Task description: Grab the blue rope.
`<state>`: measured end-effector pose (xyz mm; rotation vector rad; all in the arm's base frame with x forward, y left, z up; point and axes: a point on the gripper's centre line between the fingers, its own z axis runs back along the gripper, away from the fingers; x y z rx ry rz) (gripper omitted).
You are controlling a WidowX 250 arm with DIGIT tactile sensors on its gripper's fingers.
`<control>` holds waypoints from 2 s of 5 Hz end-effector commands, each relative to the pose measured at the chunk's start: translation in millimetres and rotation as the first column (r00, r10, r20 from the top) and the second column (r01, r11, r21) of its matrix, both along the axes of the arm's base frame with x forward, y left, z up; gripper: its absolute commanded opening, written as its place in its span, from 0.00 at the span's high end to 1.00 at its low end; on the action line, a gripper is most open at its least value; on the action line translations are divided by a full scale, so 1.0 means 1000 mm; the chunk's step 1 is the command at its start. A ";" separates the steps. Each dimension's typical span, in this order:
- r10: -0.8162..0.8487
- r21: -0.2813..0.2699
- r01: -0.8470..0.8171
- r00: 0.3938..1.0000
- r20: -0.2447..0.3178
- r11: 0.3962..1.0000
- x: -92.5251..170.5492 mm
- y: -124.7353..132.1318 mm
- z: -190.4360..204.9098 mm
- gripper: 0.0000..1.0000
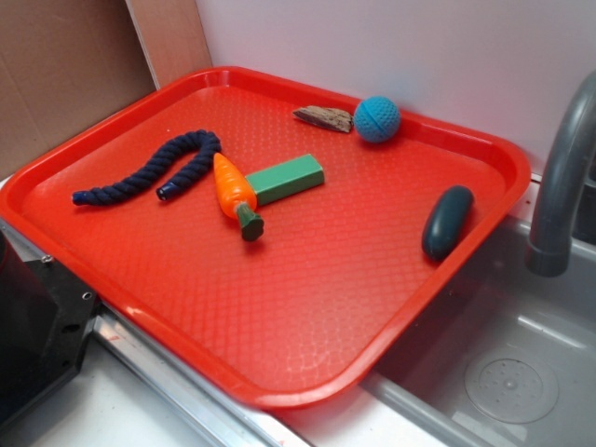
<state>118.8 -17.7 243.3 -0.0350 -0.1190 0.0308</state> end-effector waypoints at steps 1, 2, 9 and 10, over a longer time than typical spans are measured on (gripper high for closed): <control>0.000 0.000 0.000 1.000 0.000 1.000 0.000 0.000 0.000 0.00; 0.096 0.117 -0.087 0.992 -0.078 0.989 0.014 0.047 -0.048 0.00; -0.146 0.028 0.148 0.988 -0.056 0.989 0.042 0.103 -0.222 0.00; -0.131 0.014 0.132 0.990 -0.058 0.991 0.044 0.102 -0.224 0.00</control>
